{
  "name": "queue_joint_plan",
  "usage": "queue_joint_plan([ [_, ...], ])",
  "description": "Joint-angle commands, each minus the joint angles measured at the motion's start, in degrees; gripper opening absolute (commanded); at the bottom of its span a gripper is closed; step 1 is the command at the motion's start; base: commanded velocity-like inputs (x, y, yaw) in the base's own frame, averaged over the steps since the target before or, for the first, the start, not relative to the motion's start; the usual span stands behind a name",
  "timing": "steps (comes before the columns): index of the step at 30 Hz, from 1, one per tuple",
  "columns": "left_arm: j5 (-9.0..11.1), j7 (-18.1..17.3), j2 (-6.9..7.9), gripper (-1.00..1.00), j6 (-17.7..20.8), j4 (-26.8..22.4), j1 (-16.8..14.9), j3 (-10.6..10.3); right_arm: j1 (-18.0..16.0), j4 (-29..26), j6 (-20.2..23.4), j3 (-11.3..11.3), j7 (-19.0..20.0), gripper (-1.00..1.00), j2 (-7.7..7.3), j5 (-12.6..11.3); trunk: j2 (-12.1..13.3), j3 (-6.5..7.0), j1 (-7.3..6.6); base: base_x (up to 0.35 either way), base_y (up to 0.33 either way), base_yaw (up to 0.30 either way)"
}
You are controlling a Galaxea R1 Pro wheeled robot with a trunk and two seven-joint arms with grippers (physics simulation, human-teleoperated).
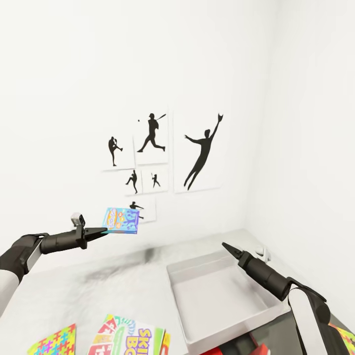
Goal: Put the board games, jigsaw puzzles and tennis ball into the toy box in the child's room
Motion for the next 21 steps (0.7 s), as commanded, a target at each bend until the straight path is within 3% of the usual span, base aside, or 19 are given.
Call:
queue_joint_plan([
  [1,-0.02,-0.23,0.01,-1.00,0.59,0.02,-0.02,0.00,-0.03,0.00,0.37,-0.12,0.21,1.00,0.03,0.02,-0.04,-0.03,0.03,0.142,-0.006,0.000],
  [21,-0.02,-0.23,-0.07,-1.00,0.57,0.04,0.05,0.00,-0.03,0.05,0.32,-0.18,0.21,1.00,0.03,0.05,-0.04,-0.03,0.03,0.056,-0.001,0.000],
])
